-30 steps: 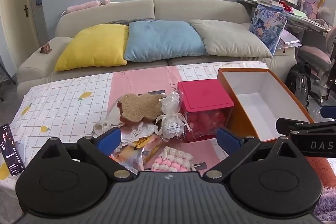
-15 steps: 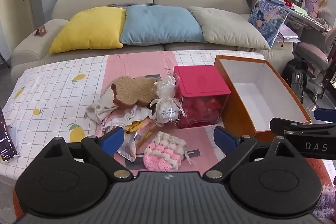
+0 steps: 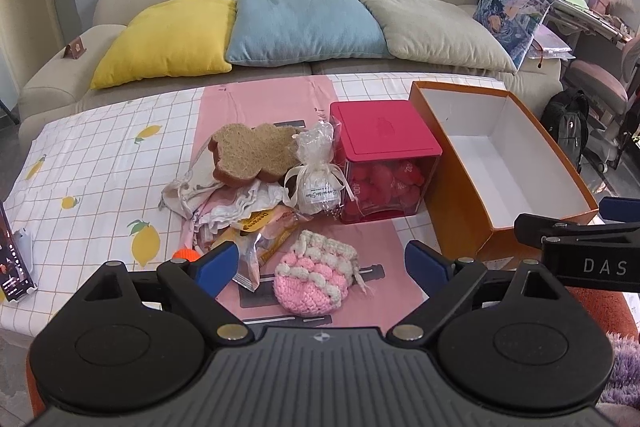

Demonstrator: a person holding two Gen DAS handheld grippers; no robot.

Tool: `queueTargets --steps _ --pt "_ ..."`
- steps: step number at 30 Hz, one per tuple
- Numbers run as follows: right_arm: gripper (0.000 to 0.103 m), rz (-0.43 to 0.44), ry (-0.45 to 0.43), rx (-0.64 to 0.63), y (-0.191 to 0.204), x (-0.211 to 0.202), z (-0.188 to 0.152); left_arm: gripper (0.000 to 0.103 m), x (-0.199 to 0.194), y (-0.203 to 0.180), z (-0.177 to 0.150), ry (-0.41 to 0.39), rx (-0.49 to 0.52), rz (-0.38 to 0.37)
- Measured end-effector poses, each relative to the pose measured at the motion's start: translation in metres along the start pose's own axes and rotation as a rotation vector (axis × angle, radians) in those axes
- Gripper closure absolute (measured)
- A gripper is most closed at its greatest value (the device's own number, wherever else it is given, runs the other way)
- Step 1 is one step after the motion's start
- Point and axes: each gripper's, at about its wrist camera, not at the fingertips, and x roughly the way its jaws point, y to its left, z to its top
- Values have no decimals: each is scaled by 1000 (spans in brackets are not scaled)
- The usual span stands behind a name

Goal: Organize soft objects

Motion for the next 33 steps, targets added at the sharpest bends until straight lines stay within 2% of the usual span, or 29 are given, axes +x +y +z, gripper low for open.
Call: queueTargets --steps 33 --pt "3 6 29 17 -1 8 0 0 3 0 -4 15 1 -3"
